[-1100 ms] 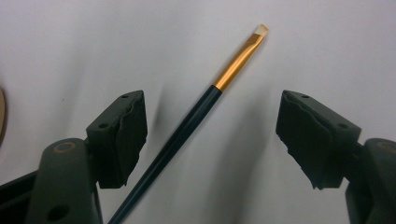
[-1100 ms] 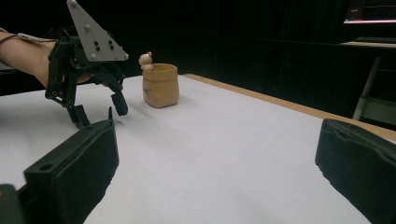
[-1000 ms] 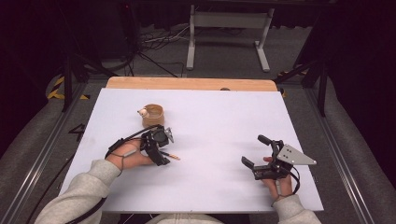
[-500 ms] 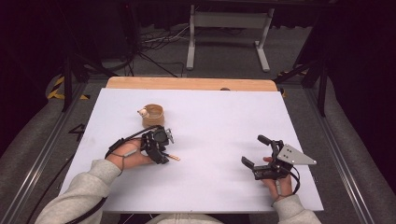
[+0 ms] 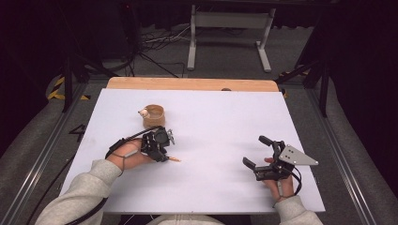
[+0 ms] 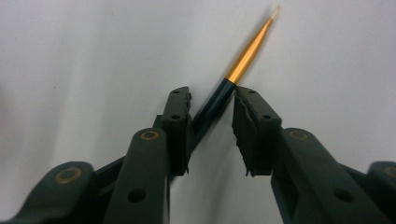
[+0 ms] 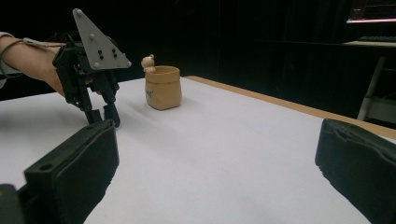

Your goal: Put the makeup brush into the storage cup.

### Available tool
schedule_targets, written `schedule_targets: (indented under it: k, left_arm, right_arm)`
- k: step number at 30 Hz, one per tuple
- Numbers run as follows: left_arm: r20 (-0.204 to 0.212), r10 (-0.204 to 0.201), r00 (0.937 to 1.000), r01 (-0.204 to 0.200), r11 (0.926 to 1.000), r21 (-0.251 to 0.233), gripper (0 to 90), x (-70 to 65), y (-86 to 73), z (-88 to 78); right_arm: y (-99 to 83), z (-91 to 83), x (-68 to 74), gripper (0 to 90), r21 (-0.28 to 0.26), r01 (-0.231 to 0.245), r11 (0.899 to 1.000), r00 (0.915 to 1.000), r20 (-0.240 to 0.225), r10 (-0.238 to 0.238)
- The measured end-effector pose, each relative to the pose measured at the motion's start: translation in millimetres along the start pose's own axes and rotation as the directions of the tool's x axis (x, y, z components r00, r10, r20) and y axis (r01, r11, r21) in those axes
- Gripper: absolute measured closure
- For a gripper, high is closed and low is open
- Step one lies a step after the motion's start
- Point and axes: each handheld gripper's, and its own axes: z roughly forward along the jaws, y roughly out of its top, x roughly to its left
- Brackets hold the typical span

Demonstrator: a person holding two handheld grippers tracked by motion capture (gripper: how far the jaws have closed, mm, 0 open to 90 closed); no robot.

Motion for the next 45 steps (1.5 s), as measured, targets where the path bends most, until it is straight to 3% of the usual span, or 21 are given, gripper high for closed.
schedule_targets:
  k: [6,25,37,41,45]
  left_arm:
    - [-0.005,0.010,0.9999,-0.010,0.9999,0.014,81.4,-1.7,0.2,-0.5]
    - [-0.003,0.003,1.0000,-0.003,0.9998,0.021,81.9,-0.6,1.4,-1.2]
    - [-0.036,-0.041,0.9985,0.037,0.9955,-0.087,82.0,1.2,-2.5,-19.2]
    - [-0.043,-0.061,0.9973,0.054,0.9890,-0.137,82.0,1.0,-3.8,-29.4]
    - [-0.063,-0.065,0.9959,0.051,0.9781,-0.202,82.0,-0.3,-4.3,-39.3]
  right_arm:
    - [-0.1,0.2,-0.1,0.0,0.001,0.001,1.000,1.0000,0.000,-0.001]
    - [-0.1,0.3,0.3,0.0,0.005,0.000,1.000,1.0000,0.002,0.000]
    - [-0.1,0.5,0.4,0.0,0.006,-0.001,1.000,1.0000,0.003,0.001]
    - [-0.2,0.5,0.4,0.0,0.006,-0.003,1.000,1.0000,0.001,0.003]
    - [-0.2,0.6,0.5,0.0,0.008,-0.002,1.000,1.0000,0.003,0.002]
